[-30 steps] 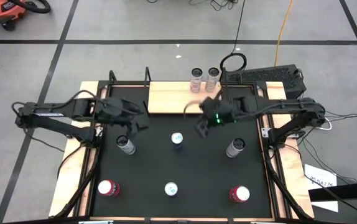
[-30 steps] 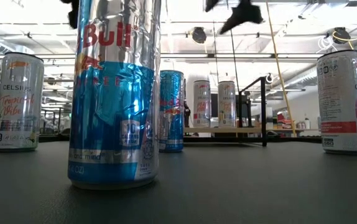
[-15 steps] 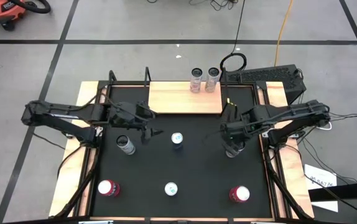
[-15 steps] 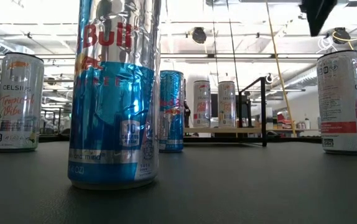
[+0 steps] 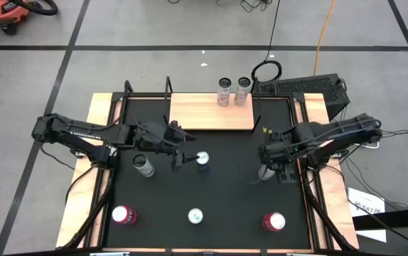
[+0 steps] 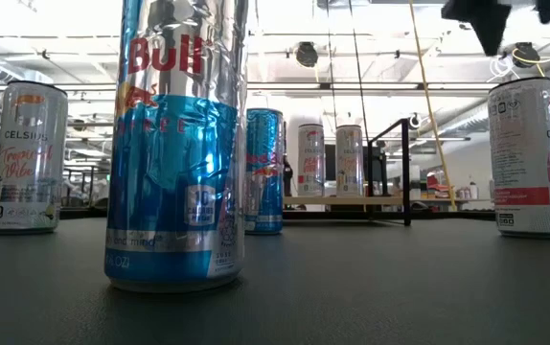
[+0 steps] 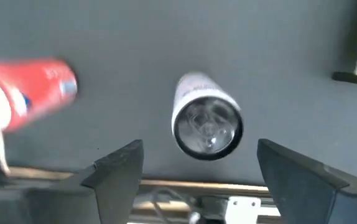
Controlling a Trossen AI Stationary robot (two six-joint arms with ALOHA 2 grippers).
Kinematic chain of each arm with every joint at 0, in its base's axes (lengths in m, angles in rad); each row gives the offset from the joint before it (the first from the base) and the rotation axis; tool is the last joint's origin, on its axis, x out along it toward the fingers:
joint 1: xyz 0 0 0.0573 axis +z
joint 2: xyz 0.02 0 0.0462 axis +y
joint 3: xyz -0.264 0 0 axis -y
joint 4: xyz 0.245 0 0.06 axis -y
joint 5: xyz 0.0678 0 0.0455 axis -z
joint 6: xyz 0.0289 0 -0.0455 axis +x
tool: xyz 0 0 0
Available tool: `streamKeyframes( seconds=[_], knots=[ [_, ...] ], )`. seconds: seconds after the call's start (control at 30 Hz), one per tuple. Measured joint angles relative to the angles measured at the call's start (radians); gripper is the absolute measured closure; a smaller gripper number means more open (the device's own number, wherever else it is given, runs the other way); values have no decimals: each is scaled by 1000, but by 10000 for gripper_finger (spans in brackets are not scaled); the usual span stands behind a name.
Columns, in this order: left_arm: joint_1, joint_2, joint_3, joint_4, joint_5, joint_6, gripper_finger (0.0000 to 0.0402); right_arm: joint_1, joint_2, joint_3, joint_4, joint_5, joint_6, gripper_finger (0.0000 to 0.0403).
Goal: Place canned beverage on shelf
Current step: Move the right white soda can to the center of the table
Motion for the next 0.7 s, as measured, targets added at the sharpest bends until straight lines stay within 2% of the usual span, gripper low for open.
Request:
streamKeyframes(
  seconds=[0.13,0.33,0.7],
  knots=[
    [-33,0,0,-5,-72,0,45,-6,-1,-79,-1,4,-118,103],
    [-61,0,0,-7,-122,1,45,-7,-1,-152,34,3,-223,103],
    [-60,0,0,-7,-155,-1,45,-6,-1,-254,195,32,-266,103]
  ],
)
